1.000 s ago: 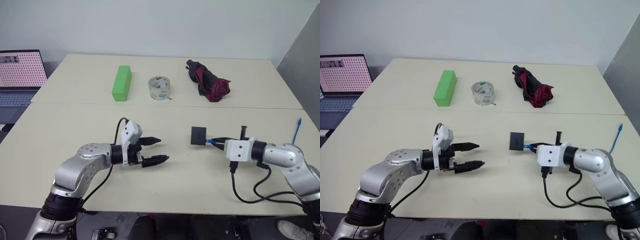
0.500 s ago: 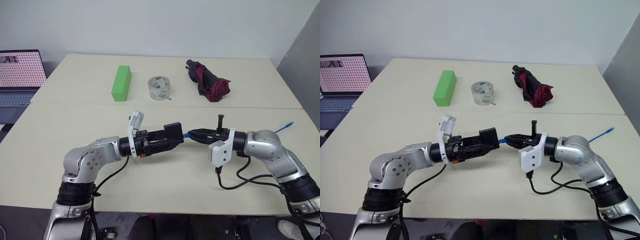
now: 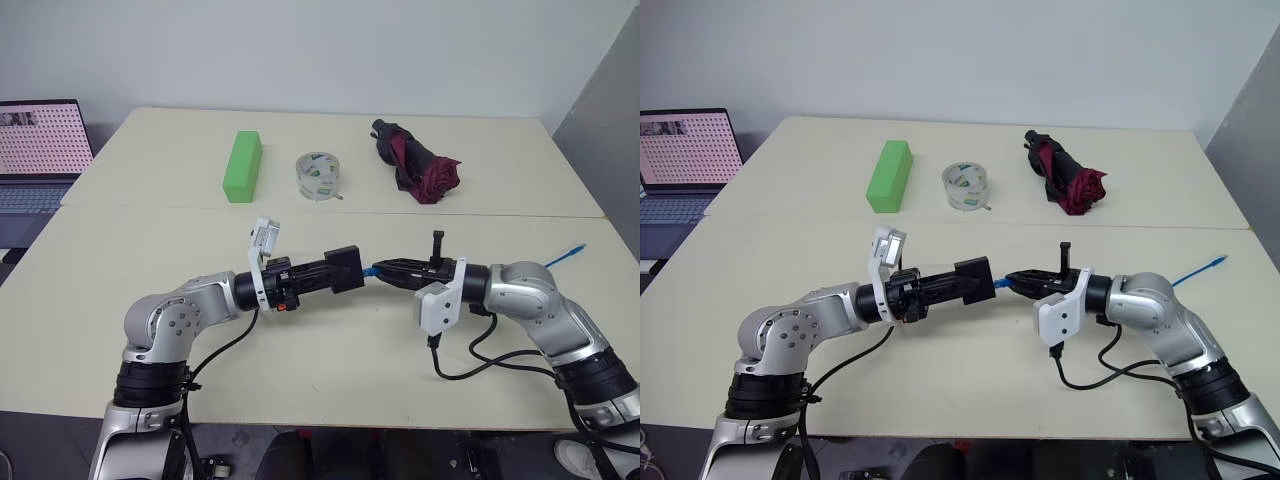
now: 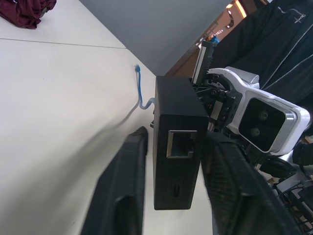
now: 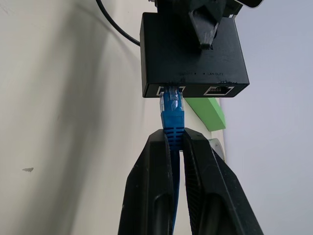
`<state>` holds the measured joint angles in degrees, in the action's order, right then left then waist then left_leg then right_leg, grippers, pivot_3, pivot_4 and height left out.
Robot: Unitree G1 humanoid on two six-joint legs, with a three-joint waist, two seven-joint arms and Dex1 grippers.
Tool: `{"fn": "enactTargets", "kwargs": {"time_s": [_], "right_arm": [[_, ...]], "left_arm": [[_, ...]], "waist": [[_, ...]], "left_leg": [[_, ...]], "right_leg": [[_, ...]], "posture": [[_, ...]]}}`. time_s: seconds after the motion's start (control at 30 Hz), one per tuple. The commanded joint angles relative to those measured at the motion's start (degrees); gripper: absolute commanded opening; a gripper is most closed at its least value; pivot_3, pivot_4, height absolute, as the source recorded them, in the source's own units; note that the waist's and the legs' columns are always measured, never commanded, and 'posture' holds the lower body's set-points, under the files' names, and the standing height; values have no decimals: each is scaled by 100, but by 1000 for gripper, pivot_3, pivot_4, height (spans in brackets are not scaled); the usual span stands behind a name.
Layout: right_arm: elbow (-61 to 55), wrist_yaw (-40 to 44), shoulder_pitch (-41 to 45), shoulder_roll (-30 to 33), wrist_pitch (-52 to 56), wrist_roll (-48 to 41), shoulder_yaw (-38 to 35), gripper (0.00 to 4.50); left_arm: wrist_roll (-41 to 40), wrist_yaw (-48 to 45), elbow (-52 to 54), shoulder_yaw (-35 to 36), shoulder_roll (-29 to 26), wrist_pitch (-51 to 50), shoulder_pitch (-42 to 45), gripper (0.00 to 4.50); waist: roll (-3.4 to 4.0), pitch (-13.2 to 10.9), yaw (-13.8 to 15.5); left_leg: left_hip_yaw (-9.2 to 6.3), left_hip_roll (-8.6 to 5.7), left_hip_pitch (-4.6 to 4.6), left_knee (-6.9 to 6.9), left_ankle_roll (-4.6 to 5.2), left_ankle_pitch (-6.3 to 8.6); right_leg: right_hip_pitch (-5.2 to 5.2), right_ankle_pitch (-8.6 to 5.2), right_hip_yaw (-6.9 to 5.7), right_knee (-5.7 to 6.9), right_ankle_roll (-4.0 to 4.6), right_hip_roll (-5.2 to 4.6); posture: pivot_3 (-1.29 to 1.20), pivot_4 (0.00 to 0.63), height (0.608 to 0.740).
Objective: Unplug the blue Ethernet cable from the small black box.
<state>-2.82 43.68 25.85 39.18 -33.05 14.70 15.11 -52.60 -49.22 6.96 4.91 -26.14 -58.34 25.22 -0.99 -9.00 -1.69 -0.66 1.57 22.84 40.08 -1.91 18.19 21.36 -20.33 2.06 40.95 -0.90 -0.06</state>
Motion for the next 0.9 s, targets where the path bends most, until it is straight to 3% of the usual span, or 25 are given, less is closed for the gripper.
{"fn": "enactTargets", "kwargs": {"time_s": [0.03,0.17,0.2,0.3,0.4,0.57,0.7,0.9], "right_arm": [[-123,-45,145,-24,-184,112,54,54],[-128,44,184,16,-308,20,65,54],[-134,118,181,56,-263,-32,62,755],[-259,411,144,247,-90,-300,22,1374],[-835,992,-26,546,792,-1130,-88,2148],[-1969,1384,-374,916,3065,-2668,-457,2188],[-2645,917,-435,777,5912,-4826,-773,2188],[-2531,685,-201,450,7287,-5567,-776,2188]], "left_arm": [[11,-37,91,-6,-24,95,87,771],[116,-125,74,-54,-90,141,97,771],[127,-153,73,-58,-105,145,105,771],[225,-300,70,-152,-185,237,143,771],[445,-536,95,-290,-274,545,161,771],[765,-1007,154,-565,-483,987,156,771],[924,-1399,312,-713,-660,1280,227,771],[1050,-1687,482,-814,-845,1493,234,771]], "waist": [[0,0,0],[0,0,0],[0,0,0],[0,0,3],[0,0,6],[0,0,7],[0,0,5],[0,0,6]], "left_leg": [[0,0,0,0,0,0],[0,0,0,0,0,0],[0,0,0,0,0,0],[0,0,0,0,0,0],[0,-1,1,0,0,0],[-4,0,1,0,0,0],[-8,1,2,0,1,0],[-9,-3,4,-1,2,1]], "right_leg": [[0,0,0,0,0,0],[1,0,0,0,0,0],[1,0,-1,0,0,0],[1,0,1,-1,0,0],[0,0,0,-2,0,-1],[-3,0,-4,-3,0,-1],[-3,0,-5,-2,0,-1],[-3,0,-4,-7,0,-1]], "posture": [[0,150,740],[0,150,740],[0,150,740],[0,150,740],[0,150,740],[0,150,740],[0,150,740],[0,150,740]]}}
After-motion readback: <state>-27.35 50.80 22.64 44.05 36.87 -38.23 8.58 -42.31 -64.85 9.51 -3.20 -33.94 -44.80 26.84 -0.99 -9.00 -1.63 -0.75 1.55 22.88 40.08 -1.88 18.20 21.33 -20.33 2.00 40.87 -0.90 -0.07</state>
